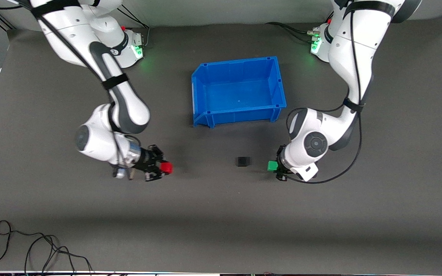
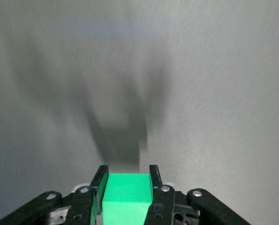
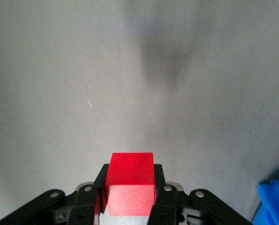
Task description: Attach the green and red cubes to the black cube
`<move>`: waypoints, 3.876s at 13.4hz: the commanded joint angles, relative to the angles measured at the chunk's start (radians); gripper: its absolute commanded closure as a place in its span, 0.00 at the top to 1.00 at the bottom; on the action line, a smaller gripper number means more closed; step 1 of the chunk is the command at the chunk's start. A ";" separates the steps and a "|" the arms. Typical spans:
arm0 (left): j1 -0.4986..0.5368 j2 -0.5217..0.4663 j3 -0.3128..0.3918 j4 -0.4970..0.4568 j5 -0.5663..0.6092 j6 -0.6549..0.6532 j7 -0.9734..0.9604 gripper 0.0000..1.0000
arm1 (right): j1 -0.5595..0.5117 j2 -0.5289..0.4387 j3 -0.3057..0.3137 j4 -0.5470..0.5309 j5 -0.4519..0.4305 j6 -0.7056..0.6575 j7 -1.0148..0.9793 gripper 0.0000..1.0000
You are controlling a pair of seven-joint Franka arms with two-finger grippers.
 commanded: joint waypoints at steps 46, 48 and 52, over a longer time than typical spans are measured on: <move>0.225 -0.445 0.053 -0.009 0.130 -0.622 0.696 1.00 | 0.330 -0.139 -0.516 0.395 -0.290 -0.798 -0.214 1.00; 0.275 -0.506 0.053 -0.010 0.131 -0.674 0.866 1.00 | 0.323 -0.194 -0.520 0.382 -0.353 -0.841 -0.297 1.00; 0.369 -0.618 0.054 -0.007 0.133 -0.779 1.173 1.00 | 0.234 -0.360 -0.469 0.283 -0.497 -0.835 -0.519 1.00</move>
